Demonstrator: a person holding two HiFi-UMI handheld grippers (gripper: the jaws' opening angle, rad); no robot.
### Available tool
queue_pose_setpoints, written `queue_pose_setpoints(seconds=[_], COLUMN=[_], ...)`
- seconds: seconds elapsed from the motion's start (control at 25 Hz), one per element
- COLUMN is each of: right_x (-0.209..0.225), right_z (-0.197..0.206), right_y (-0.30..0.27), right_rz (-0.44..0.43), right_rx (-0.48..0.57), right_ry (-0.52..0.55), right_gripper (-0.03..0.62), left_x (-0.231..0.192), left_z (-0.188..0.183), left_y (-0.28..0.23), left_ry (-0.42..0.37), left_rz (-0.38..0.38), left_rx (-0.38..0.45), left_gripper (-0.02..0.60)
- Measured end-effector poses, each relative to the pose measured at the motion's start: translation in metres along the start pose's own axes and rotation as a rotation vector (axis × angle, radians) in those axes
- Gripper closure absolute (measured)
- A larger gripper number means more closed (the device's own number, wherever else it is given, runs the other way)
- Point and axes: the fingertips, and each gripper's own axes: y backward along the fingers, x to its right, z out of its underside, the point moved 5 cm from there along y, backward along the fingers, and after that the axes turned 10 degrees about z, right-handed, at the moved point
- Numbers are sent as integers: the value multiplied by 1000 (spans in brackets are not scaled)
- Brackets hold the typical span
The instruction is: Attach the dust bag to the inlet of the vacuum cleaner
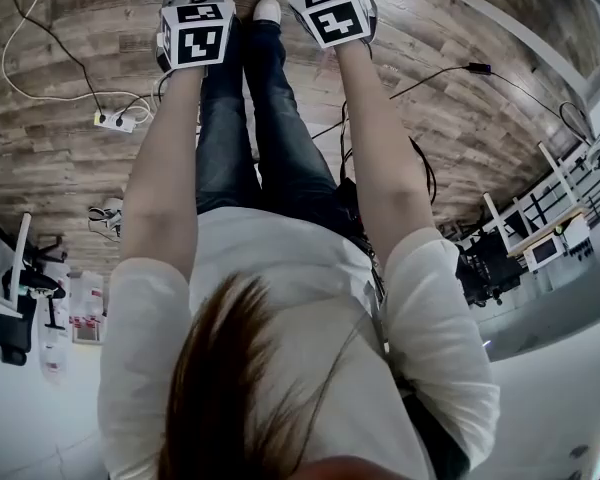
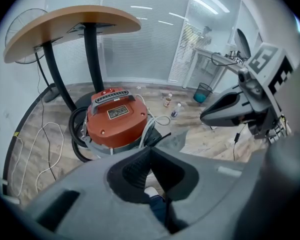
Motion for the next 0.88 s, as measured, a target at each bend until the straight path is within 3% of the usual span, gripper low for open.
queue_pose_setpoints(seconds=[0.48,0.72,0.88], right_x=[8,8,4], right_z=[-38,-57,-68], right_y=[24,38,53], right_rz=[27,40,44], right_rx=[16,46,77], right_ry=[-6,-56,-27], right_gripper=[592,592,592], left_x=[-11,-2,4], left_z=[-18,-34,-46], left_y=[28,41,55], left_ry=[121,122,114], left_rz=[-51,-38,-32], left_rx=[23,40,82], left_gripper=[565,565,565])
